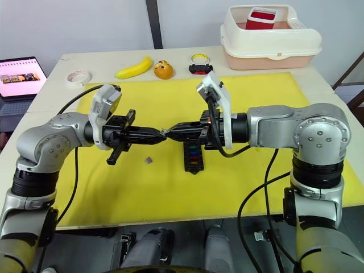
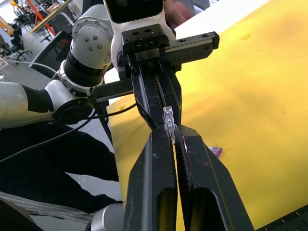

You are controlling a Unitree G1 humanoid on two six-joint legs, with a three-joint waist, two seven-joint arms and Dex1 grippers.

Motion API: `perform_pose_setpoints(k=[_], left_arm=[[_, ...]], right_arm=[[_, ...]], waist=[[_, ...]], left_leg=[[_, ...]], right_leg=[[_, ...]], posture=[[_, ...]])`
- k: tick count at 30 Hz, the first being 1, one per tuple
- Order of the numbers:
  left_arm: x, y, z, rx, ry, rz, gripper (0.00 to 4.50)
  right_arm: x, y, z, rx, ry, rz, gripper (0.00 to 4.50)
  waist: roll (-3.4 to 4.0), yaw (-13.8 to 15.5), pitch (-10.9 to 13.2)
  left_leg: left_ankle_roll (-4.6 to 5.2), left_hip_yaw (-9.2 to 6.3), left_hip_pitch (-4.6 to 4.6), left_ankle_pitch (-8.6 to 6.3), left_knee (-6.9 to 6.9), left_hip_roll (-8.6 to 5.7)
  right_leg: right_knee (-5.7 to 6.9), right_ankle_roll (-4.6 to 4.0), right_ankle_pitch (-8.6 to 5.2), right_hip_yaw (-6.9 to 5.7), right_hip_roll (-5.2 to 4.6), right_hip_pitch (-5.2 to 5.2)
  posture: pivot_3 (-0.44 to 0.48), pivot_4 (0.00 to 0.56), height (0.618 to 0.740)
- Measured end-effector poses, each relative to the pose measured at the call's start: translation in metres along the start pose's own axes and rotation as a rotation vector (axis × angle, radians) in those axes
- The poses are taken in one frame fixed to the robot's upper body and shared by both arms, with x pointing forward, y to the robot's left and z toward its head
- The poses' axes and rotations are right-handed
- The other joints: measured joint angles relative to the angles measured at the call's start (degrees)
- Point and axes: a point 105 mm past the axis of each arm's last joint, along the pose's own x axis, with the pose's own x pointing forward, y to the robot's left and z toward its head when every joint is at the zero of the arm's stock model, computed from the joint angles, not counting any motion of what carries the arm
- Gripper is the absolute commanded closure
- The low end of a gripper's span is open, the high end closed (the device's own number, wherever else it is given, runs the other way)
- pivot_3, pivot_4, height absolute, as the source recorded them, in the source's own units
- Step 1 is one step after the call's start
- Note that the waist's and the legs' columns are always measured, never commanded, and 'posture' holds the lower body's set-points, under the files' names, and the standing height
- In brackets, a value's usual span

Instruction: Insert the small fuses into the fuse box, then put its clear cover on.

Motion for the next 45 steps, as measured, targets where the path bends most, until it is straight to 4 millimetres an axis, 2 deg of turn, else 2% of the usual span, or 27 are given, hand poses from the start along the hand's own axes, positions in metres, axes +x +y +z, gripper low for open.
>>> perform_pose_setpoints(k=[5, 6, 8, 15, 20, 24, 28, 30, 38, 45], left_arm=[[0.0, -0.001, -0.002, -0.007, 0.024, -0.002, 4.5], [0.0, -0.001, -0.003, -0.014, 0.029, -0.005, 4.23], [-0.002, -0.001, -0.005, -0.04, 0.05, 0.001, 3.57], [-0.018, 0.001, -0.005, -0.043, 0.125, 0.029, 0.04], [-0.045, 0.01, -0.016, 0.029, 0.278, 0.104, 0.04], [-0.058, 0.018, -0.024, 0.102, 0.367, 0.131, 0.04], [-0.052, 0.027, -0.035, 0.174, 0.428, 0.129, 0.04], [-0.049, 0.028, -0.038, 0.183, 0.437, 0.122, 0.04], [-0.039, 0.028, -0.041, 0.178, 0.414, 0.131, 0.04], [-0.027, 0.031, -0.045, 0.197, 0.389, 0.151, 0.04]], right_arm=[[0.001, 0.0, -0.003, 0.0, 0.018, -0.001, 4.44], [0.001, 0.0, -0.003, -0.001, 0.025, -0.003, 4.48], [0.0, -0.001, -0.004, -0.007, 0.033, -0.011, 4.5], [-0.009, -0.008, -0.008, -0.089, 0.115, -0.084, 4.5], [-0.021, -0.028, -0.015, -0.244, 0.223, -0.19, 4.5], [-0.019, -0.053, -0.027, -0.448, 0.323, -0.208, 4.5], [-0.016, -0.077, -0.04, -0.579, 0.433, -0.174, 4.5], [-0.016, -0.083, -0.041, -0.602, 0.453, -0.167, 4.5], [-0.009, -0.095, -0.048, -0.607, 0.487, -0.09, 4.5], [-0.002, -0.092, -0.052, -0.61, 0.492, -0.029, 4.5]], waist=[[0.0, 0.0, 0.0], [0.0, 0.0, 0.0], [0.0, 0.0, 0.0], [0.0, 0.02, 0.0], [0.01, -0.02, 0.01], [0.0, -0.08, 0.01], [-0.02, 0.02, 0.02], [-0.02, -0.04, 0.03], [-0.02, -0.16, 0.03], [-0.02, -0.05, 0.03]], left_leg=[[0.0, 0.0, 0.0, 0.0, 0.0, 0.0], [0.0, 0.0, 0.0, 0.0, 0.0, 0.0], [0.0, 0.0, 0.0, 0.0, 0.0, 0.0], [0.0, 0.01, 0.0, 0.0, -0.03, 0.0], [0.01, 0.08, 0.0, -0.01, -0.05, 0.0], [0.01, 0.16, 0.0, -0.01, -0.06, 0.0], [0.01, 0.16, -0.02, -0.01, -0.03, -0.01], [0.01, 0.14, -0.04, -0.01, -0.04, 0.0], [0.0, 0.1, -0.04, 0.0, -0.05, 0.02], [0.0, 0.09, -0.04, 0.0, -0.03, 0.01]], right_leg=[[0.0, 0.0, 0.0, 0.0, 0.0, 0.0], [0.0, 0.0, 0.0, 0.0, 0.0, 0.0], [0.0, 0.0, 0.0, 0.0, 0.0, 0.0], [-0.02, 0.0, 0.0, -0.01, 0.02, -0.01], [-0.03, 0.01, 0.0, -0.01, 0.03, -0.04], [-0.02, 0.02, -0.01, 0.0, 0.01, -0.07], [-0.03, 0.04, 0.0, 0.0, 0.01, -0.07], [-0.02, 0.03, 0.0, 0.0, 0.01, -0.1], [-0.02, 0.03, 0.0, 0.0, 0.02, -0.12], [-0.01, 0.03, 0.0, 0.0, 0.02, -0.11]], posture=[[0.0, 0.15, 0.74], [0.0, 0.15, 0.74], [0.0, 0.15, 0.74], [0.0, 0.15, 0.74], [0.0, 0.15, 0.74], [0.0, 0.15, 0.74], [0.0, 0.15, 0.74], [0.0, 0.15, 0.74], [0.0, 0.15, 0.74], [0.0, 0.15, 0.74]])
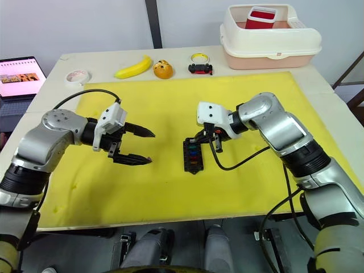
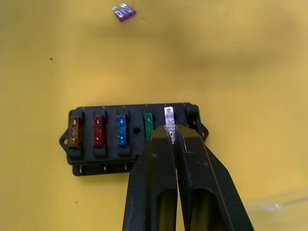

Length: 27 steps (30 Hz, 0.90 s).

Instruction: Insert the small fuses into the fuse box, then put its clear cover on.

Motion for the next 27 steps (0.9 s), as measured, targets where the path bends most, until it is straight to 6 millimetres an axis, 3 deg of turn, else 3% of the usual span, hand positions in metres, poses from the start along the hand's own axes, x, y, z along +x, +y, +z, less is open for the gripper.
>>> perform_pose_setpoints(k=[6, 12, 27], left_arm=[[0.034, 0.0, -0.007, 0.026, 0.017, -0.002, 0.04], [0.053, 0.004, -0.007, 0.019, 0.011, 0.009, 0.04], [0.071, 0.009, -0.022, -0.002, 0.042, 0.032, 0.04]], right_arm=[[0.003, -0.003, 0.004, -0.011, -0.009, -0.002, 4.5], [0.002, -0.005, 0.0, 0.0, 0.003, -0.006, 4.5], [0.006, -0.007, -0.001, 0.007, 0.006, -0.007, 4.5]], waist=[[0.0, 0.08, 0.0], [0.0, 0.06, 0.0], [0.0, 0.08, 0.0]], left_leg=[[0.0, 0.0, 0.0, 0.0, 0.02, -0.02], [0.0, -0.01, 0.0, 0.0, 0.02, -0.02], [0.0, -0.01, 0.0, 0.0, 0.04, -0.03]], right_leg=[[0.01, 0.0, 0.0, 0.0, -0.01, 0.01], [0.01, 0.0, 0.0, 0.0, -0.01, 0.0], [0.02, 0.0, 0.0, 0.0, -0.02, 0.01]], posture=[[0.0, 0.15, 0.74], [0.0, 0.15, 0.74], [0.0, 0.15, 0.74]])
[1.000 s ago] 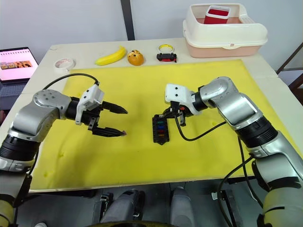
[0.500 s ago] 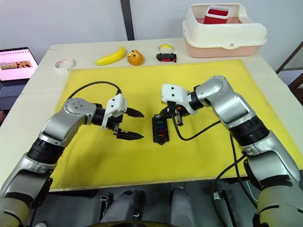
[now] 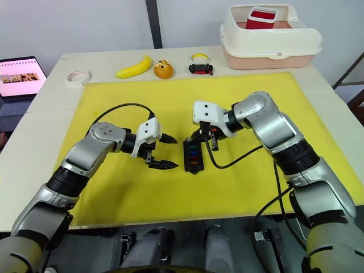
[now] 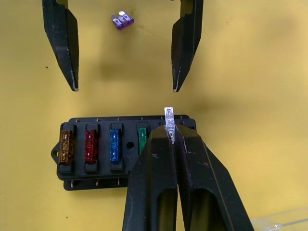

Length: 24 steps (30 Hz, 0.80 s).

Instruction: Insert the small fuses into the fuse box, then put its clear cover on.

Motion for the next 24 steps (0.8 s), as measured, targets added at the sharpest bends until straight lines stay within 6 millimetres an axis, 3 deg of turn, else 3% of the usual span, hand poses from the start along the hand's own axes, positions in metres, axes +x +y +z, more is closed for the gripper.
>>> perform_pose_setpoints(k=[24], left_arm=[[0.001, -0.0006, 0.0008, 0.009, 0.001, -0.001, 0.04]], right_arm=[[0.0009, 0.0043, -0.0089, 0.034, 0.002, 0.014, 4.5]], waist=[[0.0, -0.04, 0.0]], left_leg=[[0.0, 0.0, 0.0, 0.0, 0.0, 0.0]], right_leg=[[0.0, 0.0, 0.0, 0.0, 0.0, -0.01]], posture=[[0.0, 0.15, 0.74]])
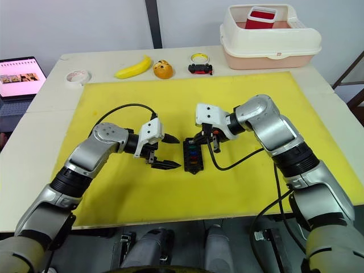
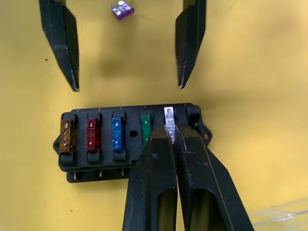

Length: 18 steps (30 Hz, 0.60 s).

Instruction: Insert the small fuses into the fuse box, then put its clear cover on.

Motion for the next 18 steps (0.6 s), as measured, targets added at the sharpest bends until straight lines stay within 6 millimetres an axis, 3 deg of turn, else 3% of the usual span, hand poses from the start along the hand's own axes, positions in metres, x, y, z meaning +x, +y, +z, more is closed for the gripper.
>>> perform_pose_setpoints(k=[18], left_arm=[[0.0007, -0.0006, 0.0009, 0.005, -0.002, 0.0, 0.04]], right_arm=[[0.0026, -0.0029, -0.0041, 0.016, -0.001, -0.003, 4.5]], waist=[[0.0, -0.01, 0.0]], left_leg=[[0.0, 0.0, 0.0, 0.0, 0.0, 0.0]], right_leg=[[0.0, 0.0, 0.0, 0.0, 0.0, 0.0]], posture=[[0.0, 0.15, 0.74]])
